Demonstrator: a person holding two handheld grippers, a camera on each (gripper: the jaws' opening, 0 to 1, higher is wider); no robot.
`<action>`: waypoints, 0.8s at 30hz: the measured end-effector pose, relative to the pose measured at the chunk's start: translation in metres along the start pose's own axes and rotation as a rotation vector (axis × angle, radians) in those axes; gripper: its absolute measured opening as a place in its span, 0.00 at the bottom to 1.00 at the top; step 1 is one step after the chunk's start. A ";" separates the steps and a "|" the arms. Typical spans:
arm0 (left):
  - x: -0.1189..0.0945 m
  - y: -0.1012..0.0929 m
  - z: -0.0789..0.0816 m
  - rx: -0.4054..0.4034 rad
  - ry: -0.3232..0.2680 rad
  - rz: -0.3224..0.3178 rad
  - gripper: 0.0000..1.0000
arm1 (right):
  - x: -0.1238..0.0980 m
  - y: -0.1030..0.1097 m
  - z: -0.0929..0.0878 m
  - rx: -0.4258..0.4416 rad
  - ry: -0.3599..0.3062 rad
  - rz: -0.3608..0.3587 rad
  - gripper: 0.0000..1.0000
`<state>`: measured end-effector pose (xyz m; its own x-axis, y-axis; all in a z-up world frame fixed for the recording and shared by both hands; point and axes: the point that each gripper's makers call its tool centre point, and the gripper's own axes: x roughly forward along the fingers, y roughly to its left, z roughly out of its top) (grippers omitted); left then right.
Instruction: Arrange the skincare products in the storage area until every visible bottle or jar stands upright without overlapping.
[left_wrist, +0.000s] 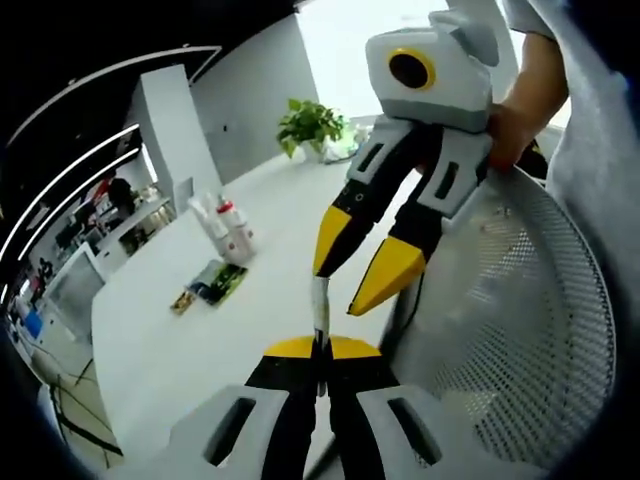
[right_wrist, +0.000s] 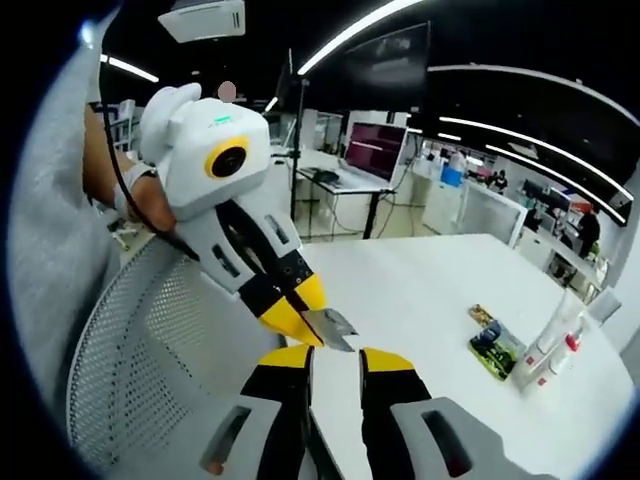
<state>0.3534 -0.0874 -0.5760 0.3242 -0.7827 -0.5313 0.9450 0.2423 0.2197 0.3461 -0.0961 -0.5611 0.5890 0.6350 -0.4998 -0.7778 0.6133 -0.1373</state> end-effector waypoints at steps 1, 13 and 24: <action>0.000 -0.001 0.000 0.003 0.002 -0.005 0.00 | 0.000 0.001 0.000 -0.007 0.001 0.001 0.09; 0.002 -0.009 -0.006 -0.015 0.034 -0.048 0.00 | -0.001 0.007 -0.009 -0.003 0.048 0.021 0.06; 0.006 -0.020 -0.020 0.051 0.107 -0.095 0.00 | 0.003 0.016 -0.018 -0.170 0.131 0.017 0.00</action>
<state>0.3378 -0.0855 -0.5999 0.2385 -0.7344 -0.6355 0.9691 0.1380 0.2042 0.3308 -0.0929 -0.5803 0.5506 0.5716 -0.6083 -0.8198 0.5077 -0.2649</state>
